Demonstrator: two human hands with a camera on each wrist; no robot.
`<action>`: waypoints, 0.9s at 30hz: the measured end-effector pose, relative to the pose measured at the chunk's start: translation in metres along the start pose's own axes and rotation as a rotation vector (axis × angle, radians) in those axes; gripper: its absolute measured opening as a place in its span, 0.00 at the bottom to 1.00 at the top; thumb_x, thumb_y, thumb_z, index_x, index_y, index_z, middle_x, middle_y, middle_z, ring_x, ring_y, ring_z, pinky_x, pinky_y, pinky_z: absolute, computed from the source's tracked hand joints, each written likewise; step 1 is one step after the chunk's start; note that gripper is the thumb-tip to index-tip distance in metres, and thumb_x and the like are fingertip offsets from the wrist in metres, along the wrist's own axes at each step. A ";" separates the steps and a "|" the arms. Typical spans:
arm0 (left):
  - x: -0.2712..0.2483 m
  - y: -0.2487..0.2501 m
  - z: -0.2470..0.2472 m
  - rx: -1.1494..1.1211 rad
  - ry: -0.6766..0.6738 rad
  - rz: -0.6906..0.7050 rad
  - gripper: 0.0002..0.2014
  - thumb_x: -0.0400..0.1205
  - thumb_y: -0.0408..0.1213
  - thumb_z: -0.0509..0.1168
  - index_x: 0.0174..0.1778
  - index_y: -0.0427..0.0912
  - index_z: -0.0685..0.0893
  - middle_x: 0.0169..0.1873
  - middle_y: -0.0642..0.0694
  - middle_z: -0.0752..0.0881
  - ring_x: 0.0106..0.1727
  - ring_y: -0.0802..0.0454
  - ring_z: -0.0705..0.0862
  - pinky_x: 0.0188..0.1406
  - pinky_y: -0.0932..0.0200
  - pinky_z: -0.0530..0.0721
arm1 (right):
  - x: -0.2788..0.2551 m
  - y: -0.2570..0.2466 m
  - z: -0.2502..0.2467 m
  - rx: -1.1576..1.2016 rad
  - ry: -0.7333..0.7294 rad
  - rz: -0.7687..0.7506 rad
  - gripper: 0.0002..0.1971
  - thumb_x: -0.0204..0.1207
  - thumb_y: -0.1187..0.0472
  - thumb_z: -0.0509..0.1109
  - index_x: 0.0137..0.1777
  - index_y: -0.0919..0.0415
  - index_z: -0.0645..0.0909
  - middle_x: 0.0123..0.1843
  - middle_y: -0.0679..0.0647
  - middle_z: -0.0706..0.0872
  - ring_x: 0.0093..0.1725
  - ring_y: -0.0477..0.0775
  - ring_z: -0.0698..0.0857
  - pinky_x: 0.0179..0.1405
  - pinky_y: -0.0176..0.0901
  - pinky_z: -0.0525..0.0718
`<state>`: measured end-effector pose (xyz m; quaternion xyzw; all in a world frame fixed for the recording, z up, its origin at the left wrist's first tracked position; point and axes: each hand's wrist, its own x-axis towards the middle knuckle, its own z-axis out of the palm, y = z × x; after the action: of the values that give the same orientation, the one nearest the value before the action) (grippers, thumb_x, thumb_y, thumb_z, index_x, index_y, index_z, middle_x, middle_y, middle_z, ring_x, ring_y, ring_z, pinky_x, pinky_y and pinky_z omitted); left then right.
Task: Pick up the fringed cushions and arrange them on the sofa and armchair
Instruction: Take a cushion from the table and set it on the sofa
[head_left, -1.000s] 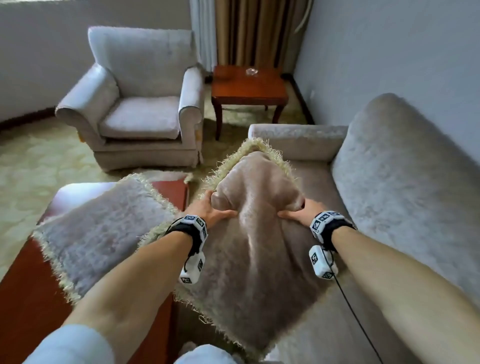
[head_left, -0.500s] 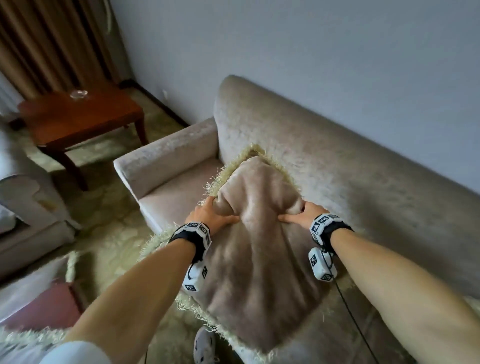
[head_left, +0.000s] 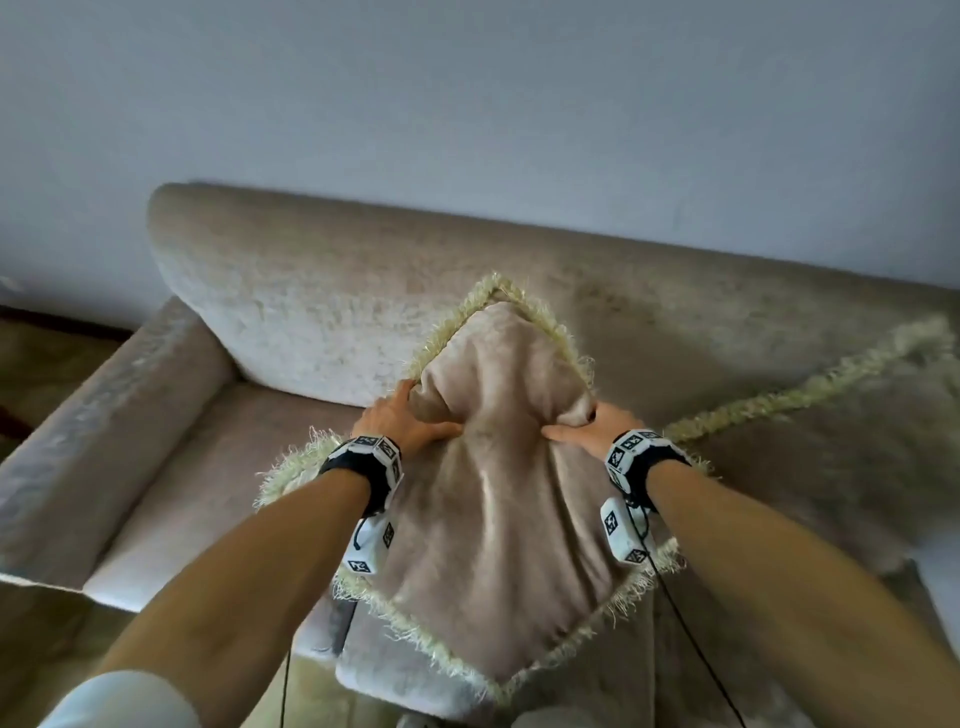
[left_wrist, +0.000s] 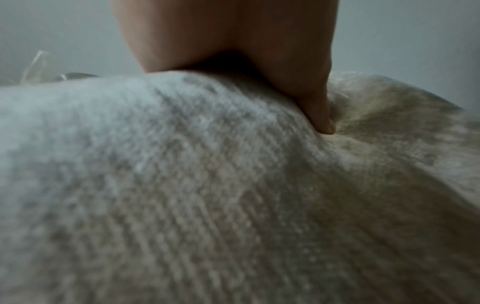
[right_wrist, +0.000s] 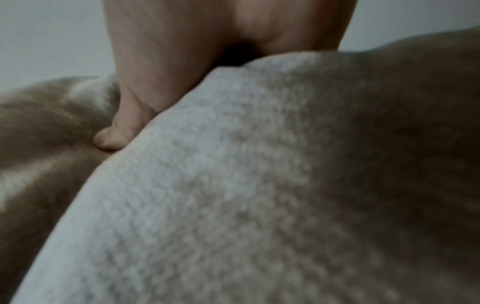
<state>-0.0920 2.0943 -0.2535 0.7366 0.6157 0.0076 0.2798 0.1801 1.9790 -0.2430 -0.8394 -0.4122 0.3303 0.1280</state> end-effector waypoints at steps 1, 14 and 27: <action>0.005 0.011 0.004 0.024 -0.008 0.020 0.57 0.54 0.80 0.69 0.77 0.56 0.62 0.63 0.38 0.83 0.63 0.36 0.83 0.62 0.41 0.82 | 0.000 0.010 -0.004 0.029 0.006 0.026 0.38 0.59 0.30 0.79 0.65 0.51 0.82 0.62 0.51 0.87 0.60 0.57 0.84 0.52 0.42 0.74; 0.073 0.107 0.026 0.166 -0.026 0.066 0.58 0.53 0.80 0.69 0.78 0.59 0.59 0.66 0.37 0.81 0.64 0.35 0.81 0.62 0.39 0.81 | 0.058 0.067 -0.052 0.171 0.050 0.100 0.43 0.54 0.26 0.77 0.68 0.46 0.81 0.68 0.48 0.85 0.67 0.59 0.82 0.66 0.46 0.77; 0.156 0.133 0.035 0.200 -0.019 0.125 0.55 0.57 0.76 0.72 0.77 0.59 0.59 0.64 0.36 0.81 0.63 0.35 0.80 0.61 0.37 0.82 | 0.124 0.069 -0.055 0.313 0.081 0.194 0.39 0.48 0.27 0.80 0.59 0.44 0.86 0.59 0.47 0.89 0.61 0.57 0.86 0.67 0.53 0.81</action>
<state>0.0779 2.2110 -0.2790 0.7977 0.5637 -0.0435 0.2097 0.3128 2.0354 -0.2915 -0.8578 -0.2672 0.3671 0.2409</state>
